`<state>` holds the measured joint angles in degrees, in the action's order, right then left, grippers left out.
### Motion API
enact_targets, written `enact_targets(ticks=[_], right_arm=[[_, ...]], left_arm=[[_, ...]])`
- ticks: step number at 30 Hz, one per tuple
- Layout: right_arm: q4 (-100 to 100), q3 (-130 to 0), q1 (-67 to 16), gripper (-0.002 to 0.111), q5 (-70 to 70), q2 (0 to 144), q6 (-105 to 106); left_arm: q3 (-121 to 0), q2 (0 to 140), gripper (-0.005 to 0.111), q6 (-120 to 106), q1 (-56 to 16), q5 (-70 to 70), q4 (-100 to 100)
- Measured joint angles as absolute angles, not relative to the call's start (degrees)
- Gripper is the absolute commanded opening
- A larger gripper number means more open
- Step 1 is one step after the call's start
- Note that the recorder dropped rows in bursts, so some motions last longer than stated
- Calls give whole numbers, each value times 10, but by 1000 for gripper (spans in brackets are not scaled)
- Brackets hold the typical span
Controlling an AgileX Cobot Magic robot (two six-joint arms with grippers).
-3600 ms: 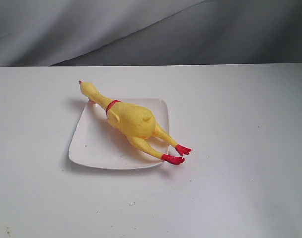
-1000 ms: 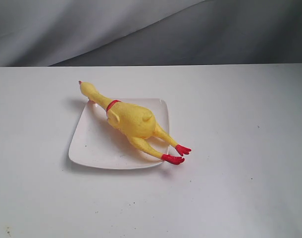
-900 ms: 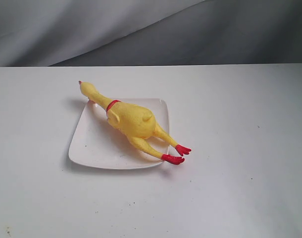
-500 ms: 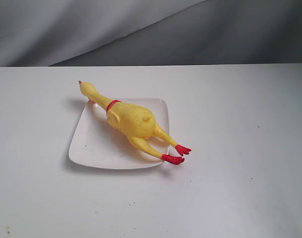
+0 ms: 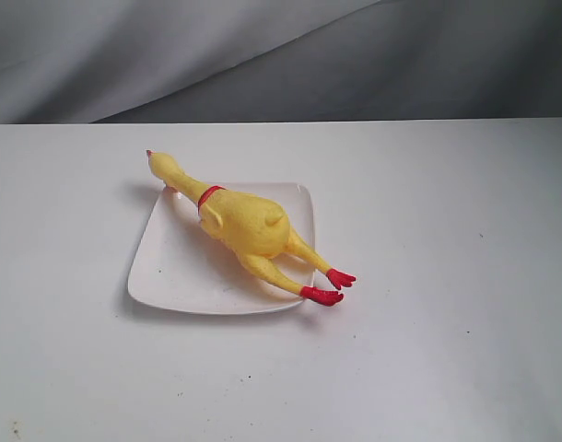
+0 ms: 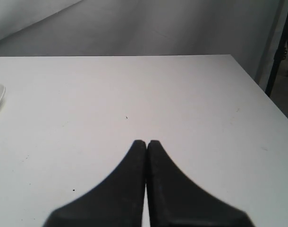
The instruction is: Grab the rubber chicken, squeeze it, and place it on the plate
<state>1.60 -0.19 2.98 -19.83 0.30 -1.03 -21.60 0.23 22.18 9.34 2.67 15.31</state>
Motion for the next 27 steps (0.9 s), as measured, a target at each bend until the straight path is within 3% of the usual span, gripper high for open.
enact_targets(ticks=[14, 27], right_arm=[[16, -2, 30, 0, -198, 3, -10], [16, -2, 30, 0, -198, 3, -10]], left_arm=[[-216, 0, 1, 44, 93, -52, 48], [-198, 0, 1, 30, 93, -134, 39]])
